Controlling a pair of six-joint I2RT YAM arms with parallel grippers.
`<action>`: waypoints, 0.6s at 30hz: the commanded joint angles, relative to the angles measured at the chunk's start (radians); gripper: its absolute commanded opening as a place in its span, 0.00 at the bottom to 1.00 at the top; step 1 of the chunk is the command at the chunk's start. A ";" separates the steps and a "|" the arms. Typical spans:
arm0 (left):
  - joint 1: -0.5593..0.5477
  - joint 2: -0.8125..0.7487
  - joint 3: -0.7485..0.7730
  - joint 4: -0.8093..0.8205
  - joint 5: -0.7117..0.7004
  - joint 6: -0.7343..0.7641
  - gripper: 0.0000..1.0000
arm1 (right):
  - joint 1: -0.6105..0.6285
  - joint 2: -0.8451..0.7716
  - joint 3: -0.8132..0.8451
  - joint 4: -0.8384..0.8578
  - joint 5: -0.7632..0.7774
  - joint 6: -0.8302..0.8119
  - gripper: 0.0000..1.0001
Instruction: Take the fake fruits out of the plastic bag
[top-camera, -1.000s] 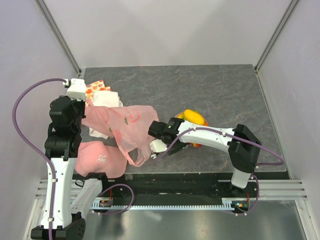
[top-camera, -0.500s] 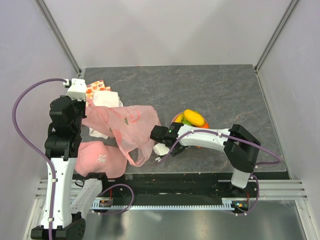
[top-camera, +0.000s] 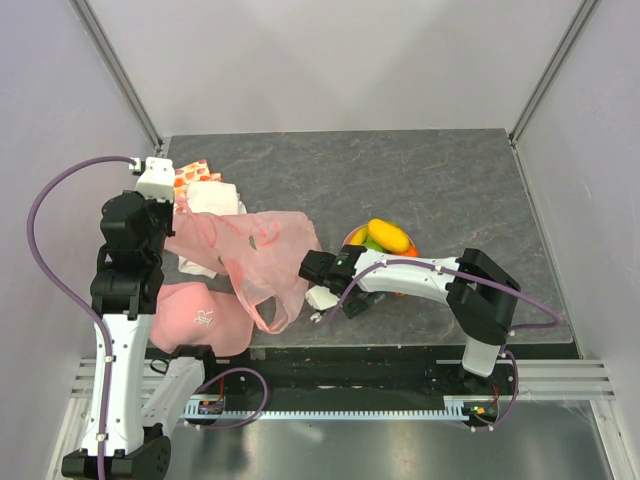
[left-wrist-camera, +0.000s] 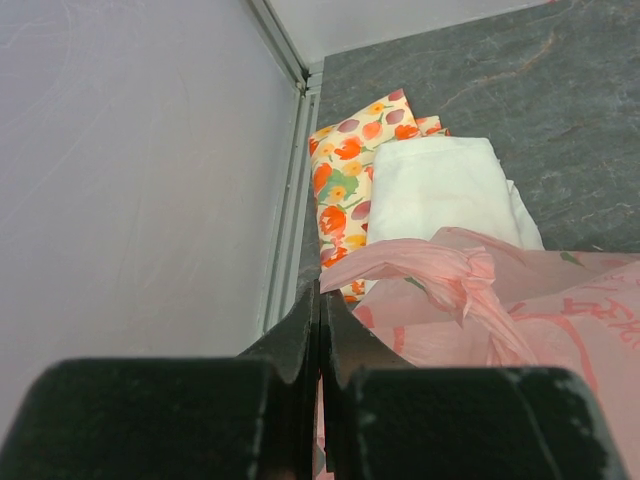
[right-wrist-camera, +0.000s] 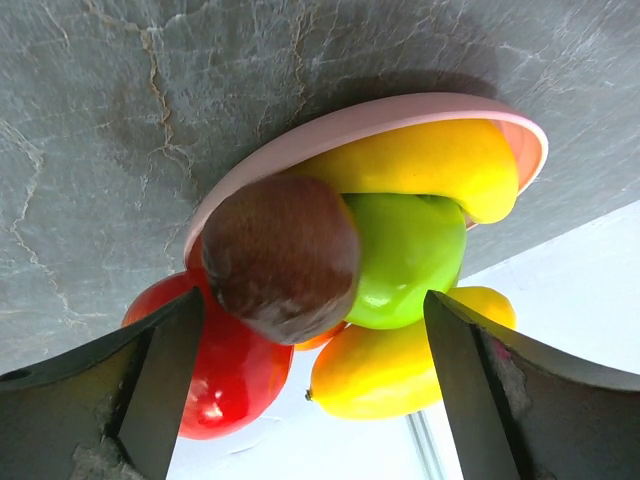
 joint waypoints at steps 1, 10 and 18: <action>0.006 -0.004 -0.007 0.033 0.015 -0.038 0.02 | 0.004 0.007 0.018 0.005 0.046 -0.006 0.98; 0.004 -0.003 -0.007 0.036 0.022 -0.034 0.02 | 0.014 0.010 0.060 -0.001 0.029 -0.007 0.98; 0.006 0.003 -0.001 0.038 0.025 -0.031 0.01 | 0.014 0.019 0.119 -0.026 0.052 -0.007 0.98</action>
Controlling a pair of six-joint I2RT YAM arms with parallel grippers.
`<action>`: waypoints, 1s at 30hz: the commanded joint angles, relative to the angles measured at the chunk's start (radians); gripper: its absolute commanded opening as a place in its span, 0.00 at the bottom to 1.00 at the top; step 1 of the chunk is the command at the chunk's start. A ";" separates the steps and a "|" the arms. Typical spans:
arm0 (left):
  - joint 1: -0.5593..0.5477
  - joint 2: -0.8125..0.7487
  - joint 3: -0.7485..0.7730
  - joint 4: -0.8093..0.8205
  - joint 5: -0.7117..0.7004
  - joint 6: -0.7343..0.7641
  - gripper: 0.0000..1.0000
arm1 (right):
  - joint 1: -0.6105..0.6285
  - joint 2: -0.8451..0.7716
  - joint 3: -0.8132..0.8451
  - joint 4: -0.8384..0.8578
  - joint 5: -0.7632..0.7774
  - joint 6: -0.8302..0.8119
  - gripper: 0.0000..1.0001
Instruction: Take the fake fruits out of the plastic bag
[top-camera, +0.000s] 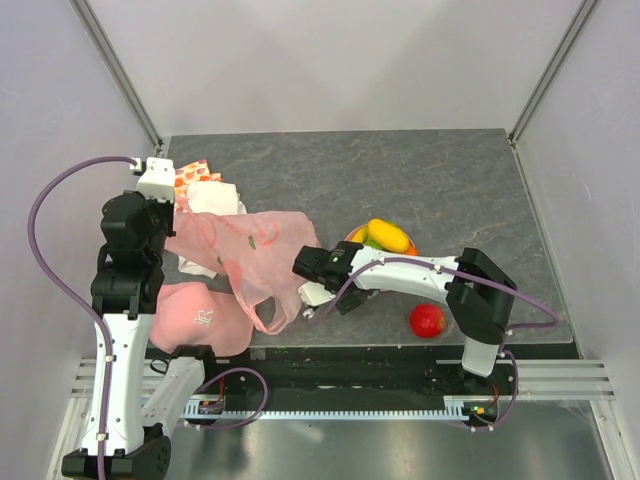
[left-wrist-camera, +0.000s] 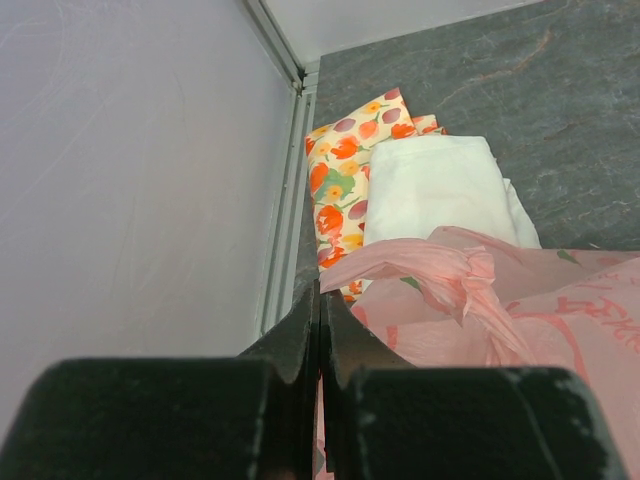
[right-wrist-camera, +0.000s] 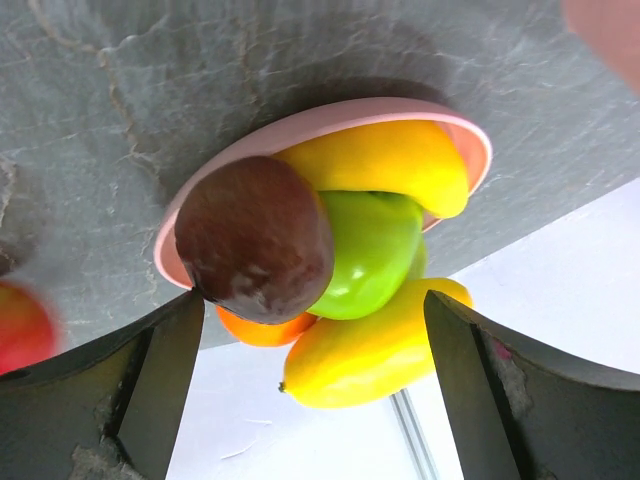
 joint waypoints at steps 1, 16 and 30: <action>0.006 0.003 0.005 0.037 0.015 -0.030 0.02 | 0.004 -0.011 0.066 -0.021 0.050 -0.007 0.98; 0.006 0.027 -0.011 0.031 0.107 -0.085 0.02 | -0.020 -0.049 0.014 -0.025 0.087 0.105 0.98; 0.006 0.023 0.009 0.005 0.153 -0.116 0.02 | -0.183 -0.394 0.048 -0.115 0.143 0.291 0.98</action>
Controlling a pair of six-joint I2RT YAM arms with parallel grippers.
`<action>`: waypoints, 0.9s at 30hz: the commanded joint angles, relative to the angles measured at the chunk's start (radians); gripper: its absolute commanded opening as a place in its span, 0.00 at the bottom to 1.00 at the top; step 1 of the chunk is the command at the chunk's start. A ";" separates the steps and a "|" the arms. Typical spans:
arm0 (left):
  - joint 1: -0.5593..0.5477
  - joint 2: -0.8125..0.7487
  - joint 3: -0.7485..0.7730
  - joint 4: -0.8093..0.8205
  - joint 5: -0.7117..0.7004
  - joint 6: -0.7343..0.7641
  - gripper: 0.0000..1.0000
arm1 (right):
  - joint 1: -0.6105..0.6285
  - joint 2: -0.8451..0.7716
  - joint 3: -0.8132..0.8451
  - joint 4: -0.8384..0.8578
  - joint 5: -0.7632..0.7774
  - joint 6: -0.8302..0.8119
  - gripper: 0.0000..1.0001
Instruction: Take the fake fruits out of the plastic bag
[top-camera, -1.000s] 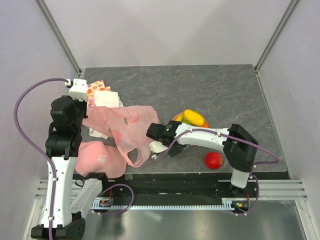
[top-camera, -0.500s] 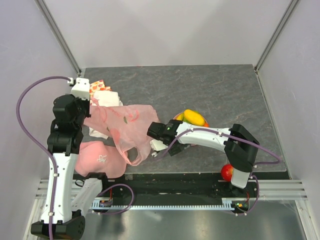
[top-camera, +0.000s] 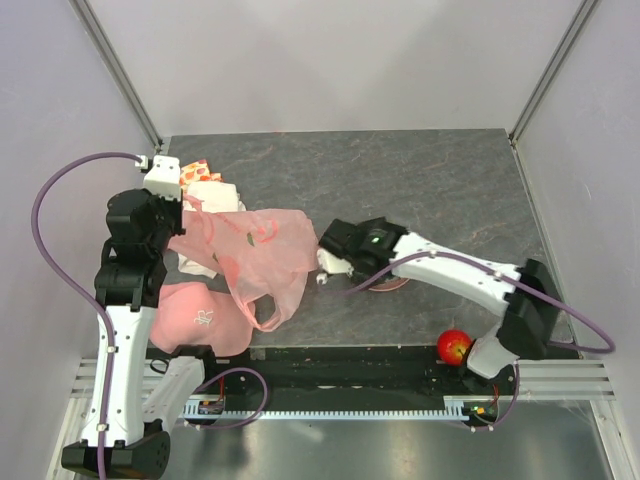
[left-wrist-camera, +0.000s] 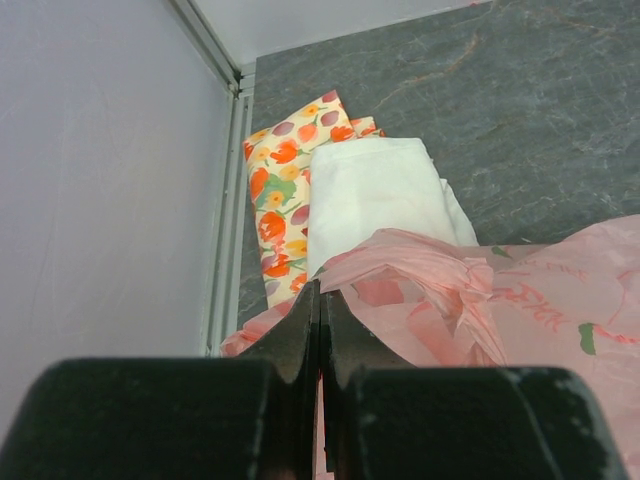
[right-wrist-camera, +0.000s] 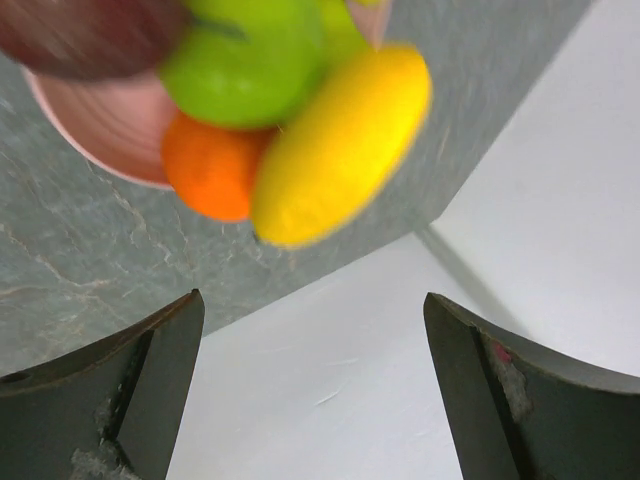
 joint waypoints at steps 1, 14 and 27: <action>0.004 -0.001 0.031 0.000 0.044 -0.049 0.02 | -0.132 -0.225 0.029 -0.050 0.009 0.154 0.98; 0.004 0.038 0.017 0.032 0.100 -0.091 0.22 | -0.643 -0.326 -0.211 -0.402 -0.576 0.030 0.98; 0.004 0.085 0.000 0.009 0.052 -0.014 0.46 | -0.718 -0.176 -0.296 -0.405 -0.922 -0.025 0.98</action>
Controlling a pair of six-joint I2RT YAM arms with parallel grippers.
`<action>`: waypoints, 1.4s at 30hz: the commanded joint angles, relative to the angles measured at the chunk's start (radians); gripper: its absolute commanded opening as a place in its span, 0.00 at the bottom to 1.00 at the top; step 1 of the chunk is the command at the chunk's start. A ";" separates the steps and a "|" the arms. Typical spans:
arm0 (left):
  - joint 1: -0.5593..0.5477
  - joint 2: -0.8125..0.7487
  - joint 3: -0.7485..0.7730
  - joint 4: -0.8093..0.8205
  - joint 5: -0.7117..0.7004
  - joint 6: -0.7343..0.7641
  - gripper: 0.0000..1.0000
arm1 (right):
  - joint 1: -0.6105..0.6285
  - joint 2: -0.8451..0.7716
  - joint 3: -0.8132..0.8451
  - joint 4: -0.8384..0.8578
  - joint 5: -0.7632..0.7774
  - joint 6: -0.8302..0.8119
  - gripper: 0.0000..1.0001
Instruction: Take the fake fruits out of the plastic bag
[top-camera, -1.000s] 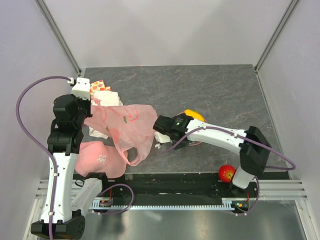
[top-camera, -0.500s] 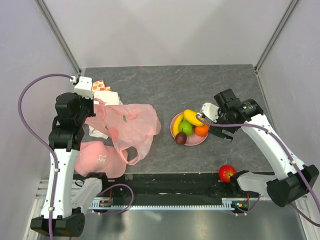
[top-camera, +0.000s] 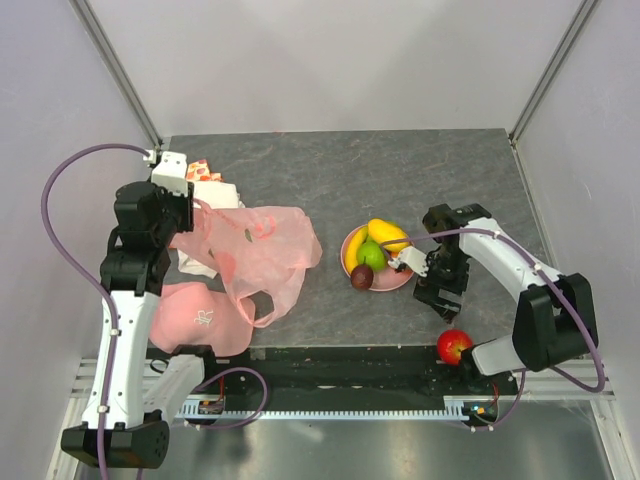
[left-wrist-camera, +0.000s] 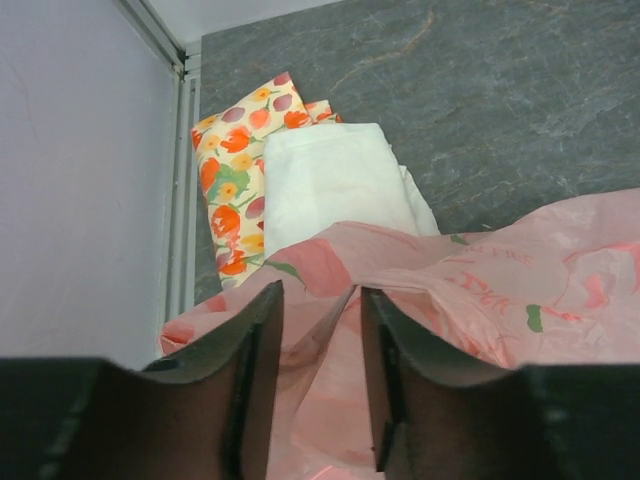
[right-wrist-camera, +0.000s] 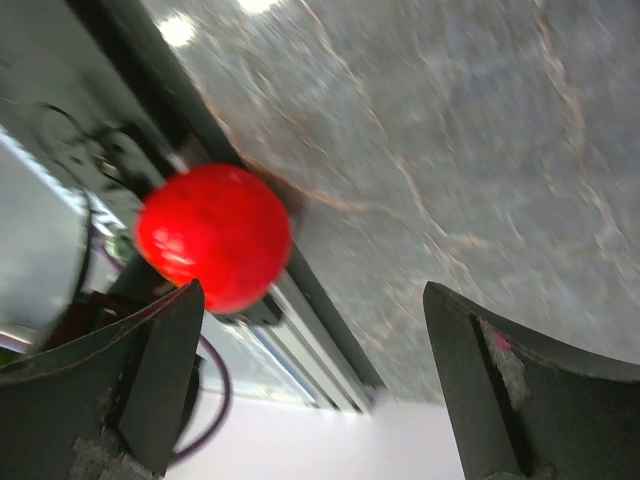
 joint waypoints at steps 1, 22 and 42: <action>0.004 0.030 0.000 0.017 -0.025 0.034 0.48 | -0.012 -0.004 0.027 -0.130 -0.222 0.036 0.98; -0.200 0.422 0.926 -0.077 0.747 -0.160 0.99 | -0.749 0.153 0.466 0.025 -0.596 0.310 0.98; -1.077 1.008 0.788 -0.388 0.934 0.728 0.99 | -0.952 0.161 0.555 0.040 -0.799 0.435 0.98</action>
